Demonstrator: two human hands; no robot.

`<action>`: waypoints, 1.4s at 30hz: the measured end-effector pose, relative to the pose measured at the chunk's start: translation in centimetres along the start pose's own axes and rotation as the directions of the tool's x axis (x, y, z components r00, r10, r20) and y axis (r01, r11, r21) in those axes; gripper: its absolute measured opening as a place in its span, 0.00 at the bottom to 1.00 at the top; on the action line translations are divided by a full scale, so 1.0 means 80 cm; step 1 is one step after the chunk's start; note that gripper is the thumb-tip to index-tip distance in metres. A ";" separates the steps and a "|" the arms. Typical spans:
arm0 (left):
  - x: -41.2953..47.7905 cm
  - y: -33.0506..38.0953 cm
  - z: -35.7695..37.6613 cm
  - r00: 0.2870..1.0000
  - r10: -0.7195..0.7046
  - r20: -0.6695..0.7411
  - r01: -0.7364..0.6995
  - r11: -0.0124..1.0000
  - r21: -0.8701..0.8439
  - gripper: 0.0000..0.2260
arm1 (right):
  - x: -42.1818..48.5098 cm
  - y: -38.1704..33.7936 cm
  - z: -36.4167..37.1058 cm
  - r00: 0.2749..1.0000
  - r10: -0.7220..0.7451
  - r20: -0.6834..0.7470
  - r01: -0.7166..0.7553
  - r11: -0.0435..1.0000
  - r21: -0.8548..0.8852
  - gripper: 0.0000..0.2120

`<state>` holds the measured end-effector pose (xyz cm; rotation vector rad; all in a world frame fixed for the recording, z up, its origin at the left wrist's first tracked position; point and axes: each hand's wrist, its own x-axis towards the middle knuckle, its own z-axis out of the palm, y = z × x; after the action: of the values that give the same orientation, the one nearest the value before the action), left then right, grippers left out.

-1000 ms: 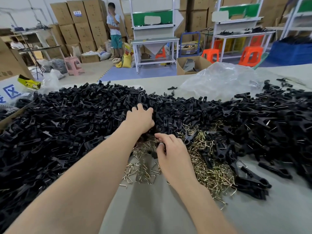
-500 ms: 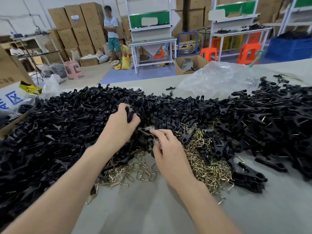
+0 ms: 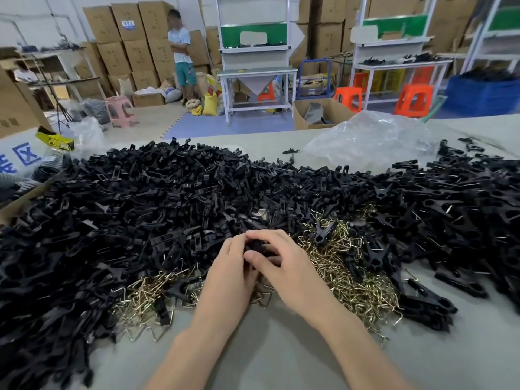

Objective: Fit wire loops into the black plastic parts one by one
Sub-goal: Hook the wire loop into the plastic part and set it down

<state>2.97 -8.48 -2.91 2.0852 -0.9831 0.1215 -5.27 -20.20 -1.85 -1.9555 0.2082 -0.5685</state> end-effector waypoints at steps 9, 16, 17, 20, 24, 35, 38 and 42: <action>0.001 0.002 -0.001 0.999 0.003 -0.034 -0.006 0.996 -0.088 0.13 | 0.005 0.002 -0.002 0.988 0.093 -0.125 -0.071 0.983 0.172 0.14; 0.001 0.000 -0.003 0.996 -0.067 -0.060 0.057 0.986 -0.157 0.12 | 0.009 -0.001 -0.009 0.961 0.180 -0.209 -0.074 0.898 0.433 0.15; 0.001 0.000 -0.003 0.995 -0.080 -0.051 0.070 0.982 -0.177 0.11 | 0.008 -0.001 -0.010 0.962 0.182 -0.203 -0.078 0.896 0.437 0.14; -0.001 -0.003 -0.001 0.993 -0.100 -0.058 0.087 0.977 -0.195 0.08 | 0.006 -0.002 -0.012 0.969 0.153 -0.192 -0.062 0.909 0.413 0.14; 0.000 -0.003 -0.001 0.986 -0.143 -0.083 0.119 0.964 -0.238 0.09 | 0.008 -0.002 -0.015 0.955 0.162 -0.250 -0.033 0.892 0.451 0.16; -0.003 0.004 -0.006 0.987 -0.091 -0.136 0.057 0.970 -0.235 0.12 | 0.013 -0.006 -0.024 0.938 0.282 -0.200 -0.062 0.706 0.705 0.14; -0.001 0.005 -0.006 0.990 -0.078 -0.114 0.053 0.977 -0.208 0.15 | 0.013 -0.001 -0.020 0.949 0.280 -0.147 -0.077 0.654 0.752 0.11; 0.000 0.005 -0.006 0.984 -0.089 -0.156 0.054 0.975 -0.215 0.10 | 0.013 0.004 -0.013 0.953 0.295 -0.063 -0.150 0.645 0.749 0.13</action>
<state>2.80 -8.24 -2.34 1.8813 -0.7850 0.1438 -4.79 -21.58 -1.48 -1.0531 0.2771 -0.5495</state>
